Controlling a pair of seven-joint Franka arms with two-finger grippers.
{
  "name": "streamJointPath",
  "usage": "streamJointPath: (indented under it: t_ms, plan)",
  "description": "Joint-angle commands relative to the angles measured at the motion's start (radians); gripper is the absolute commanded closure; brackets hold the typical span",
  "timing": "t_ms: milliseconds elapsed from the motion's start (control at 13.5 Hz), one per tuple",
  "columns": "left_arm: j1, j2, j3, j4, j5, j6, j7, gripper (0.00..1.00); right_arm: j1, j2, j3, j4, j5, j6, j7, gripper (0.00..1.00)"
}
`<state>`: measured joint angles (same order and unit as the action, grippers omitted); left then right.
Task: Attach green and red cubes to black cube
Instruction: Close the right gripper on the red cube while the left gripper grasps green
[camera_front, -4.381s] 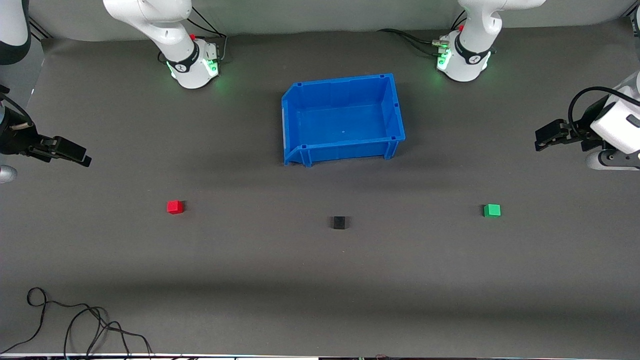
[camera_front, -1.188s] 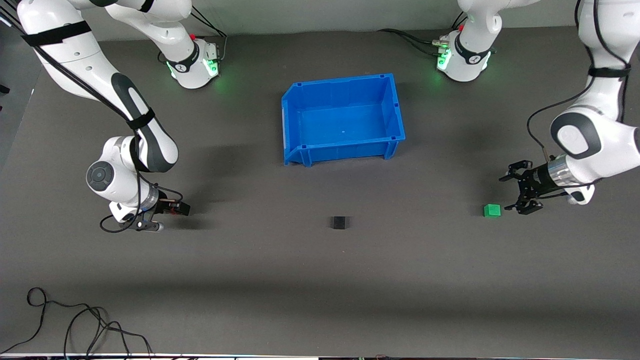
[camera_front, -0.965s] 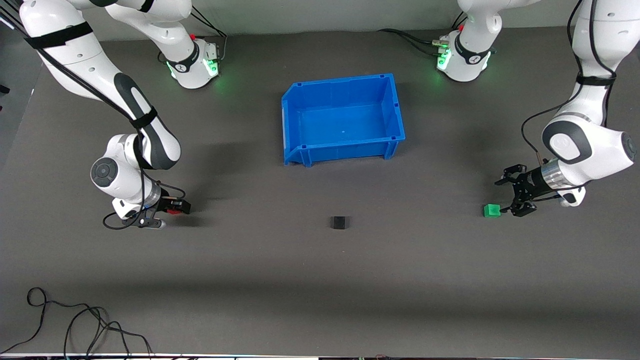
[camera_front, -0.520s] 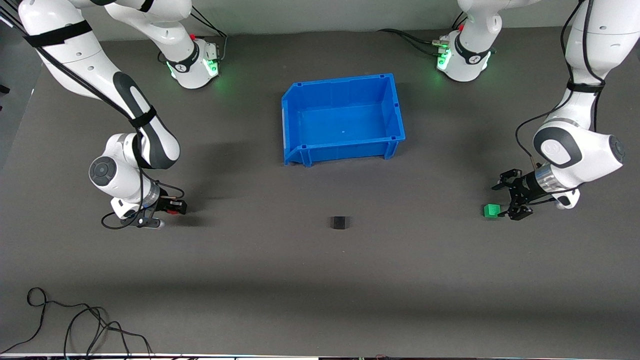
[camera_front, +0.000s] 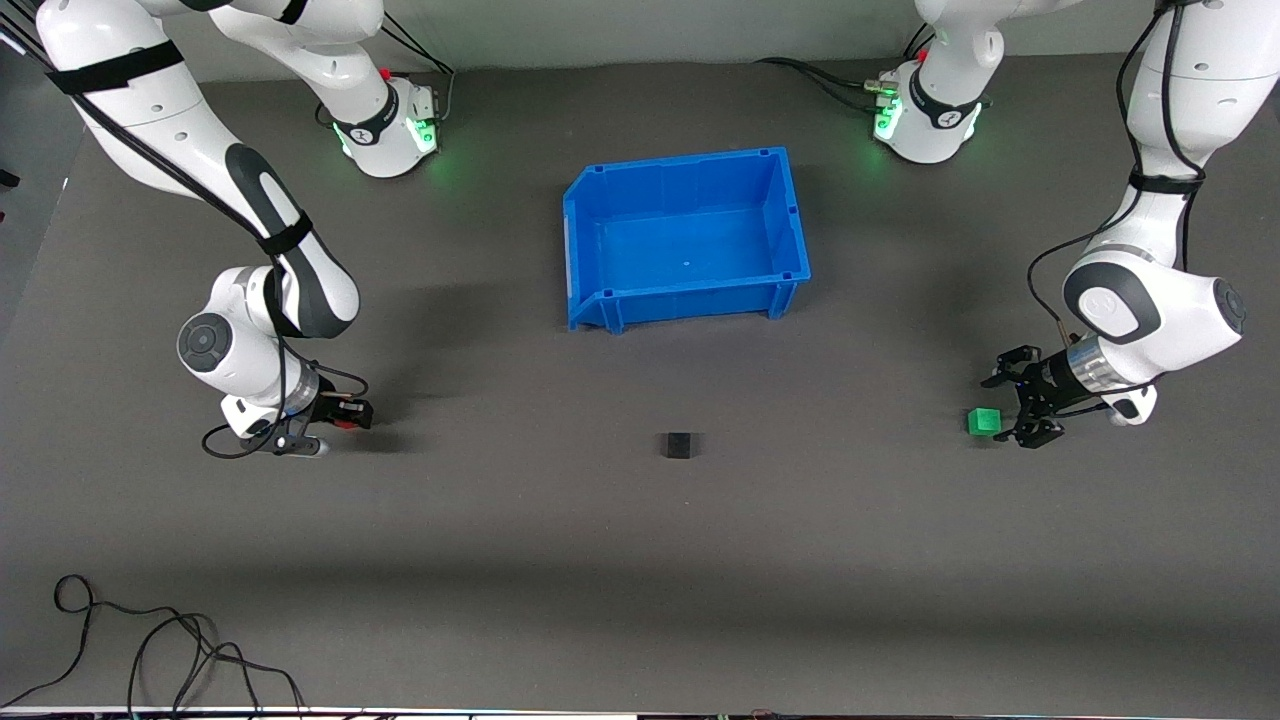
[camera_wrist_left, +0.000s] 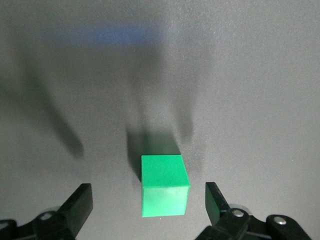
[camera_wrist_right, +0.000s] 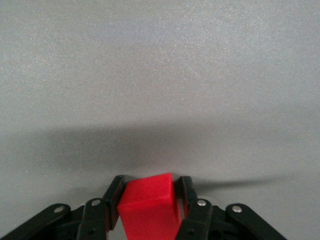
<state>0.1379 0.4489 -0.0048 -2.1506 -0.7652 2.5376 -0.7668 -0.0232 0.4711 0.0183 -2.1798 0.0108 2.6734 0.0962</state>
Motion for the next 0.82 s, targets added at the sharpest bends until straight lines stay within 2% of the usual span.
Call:
streamJointPath:
  t_ms: [0, 74, 149, 223, 297, 371, 446, 520, 668, 743]
  plan:
    - [-0.015, 0.025, 0.003, 0.018, -0.032, 0.024, 0.021, 0.00, -0.008, -0.003, -0.001, -0.006, -0.008, 0.020, -0.024, 0.46]
    - [-0.015, 0.027, 0.003, 0.021, -0.034, 0.024, 0.021, 0.05, -0.008, -0.003, -0.001, -0.005, -0.008, 0.020, -0.024, 0.46]
    - [-0.015, 0.027, 0.003, 0.023, -0.034, 0.021, 0.021, 0.20, -0.008, -0.002, -0.001, -0.003, -0.008, 0.020, -0.024, 0.46]
    - [-0.015, 0.027, 0.003, 0.023, -0.034, 0.023, 0.023, 0.39, -0.009, -0.002, -0.001, -0.003, -0.008, 0.022, -0.024, 0.47]
    - [-0.015, 0.028, 0.003, 0.023, -0.034, 0.021, 0.023, 0.59, -0.009, 0.000, -0.001, 0.000, -0.008, 0.026, -0.024, 0.54]
    - [-0.015, 0.027, 0.003, 0.023, -0.034, 0.018, 0.023, 0.74, -0.009, 0.000, -0.001, 0.002, -0.008, 0.026, -0.024, 0.64]
    - [-0.015, 0.025, 0.003, 0.028, -0.032, 0.012, 0.023, 0.84, -0.009, 0.001, -0.001, 0.002, -0.008, 0.026, -0.024, 0.73]
    - [-0.015, 0.021, 0.003, 0.038, -0.032, 0.003, 0.023, 0.88, -0.009, 0.004, -0.001, 0.003, -0.008, 0.026, -0.024, 0.82]
    - [-0.023, 0.004, 0.003, 0.073, -0.031, -0.020, -0.006, 0.88, -0.008, 0.003, -0.001, 0.002, -0.008, 0.039, -0.026, 1.00]
    - [-0.038, 0.001, 0.006, 0.101, -0.026, -0.052, -0.041, 0.88, -0.006, 0.001, -0.001, 0.000, -0.008, 0.042, -0.023, 1.00]
